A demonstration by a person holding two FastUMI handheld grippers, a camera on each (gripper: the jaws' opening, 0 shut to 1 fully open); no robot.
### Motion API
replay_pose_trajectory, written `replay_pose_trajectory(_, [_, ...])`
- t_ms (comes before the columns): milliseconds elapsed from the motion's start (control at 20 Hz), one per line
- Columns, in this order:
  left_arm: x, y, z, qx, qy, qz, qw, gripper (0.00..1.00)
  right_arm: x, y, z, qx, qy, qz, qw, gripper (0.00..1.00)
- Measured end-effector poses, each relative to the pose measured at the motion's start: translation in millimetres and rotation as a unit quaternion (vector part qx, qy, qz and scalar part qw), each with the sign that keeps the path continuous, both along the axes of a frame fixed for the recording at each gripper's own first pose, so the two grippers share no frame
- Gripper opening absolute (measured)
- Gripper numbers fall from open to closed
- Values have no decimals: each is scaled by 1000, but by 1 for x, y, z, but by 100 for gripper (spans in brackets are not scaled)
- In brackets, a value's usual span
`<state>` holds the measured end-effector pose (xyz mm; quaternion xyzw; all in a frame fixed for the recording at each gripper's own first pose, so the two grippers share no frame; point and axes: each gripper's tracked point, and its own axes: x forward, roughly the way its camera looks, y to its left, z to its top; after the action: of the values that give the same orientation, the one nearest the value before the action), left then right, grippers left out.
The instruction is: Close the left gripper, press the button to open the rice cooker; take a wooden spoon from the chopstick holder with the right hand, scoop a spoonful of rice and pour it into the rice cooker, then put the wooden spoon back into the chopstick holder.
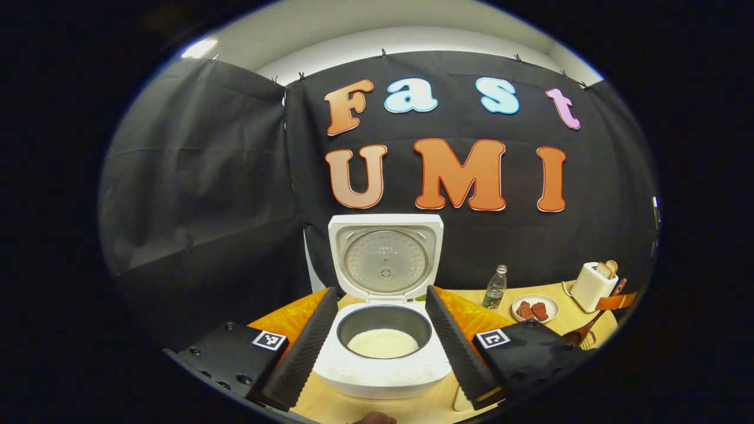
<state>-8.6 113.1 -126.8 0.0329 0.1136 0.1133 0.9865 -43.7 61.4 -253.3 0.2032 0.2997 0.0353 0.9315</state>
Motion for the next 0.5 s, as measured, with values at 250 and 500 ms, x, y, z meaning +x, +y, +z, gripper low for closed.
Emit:
replay_pose_trajectory(250, [-11, 24, -15, -7, 18, 13, 1000, 100, -6, 36, -45, -114, 17, 50, 992, 8])
replay_pose_trajectory(500, [-23, 44, -21, 4, 32, 18, 999, 100, -1, 58, -64, -225, -16, 72, 972, 8])
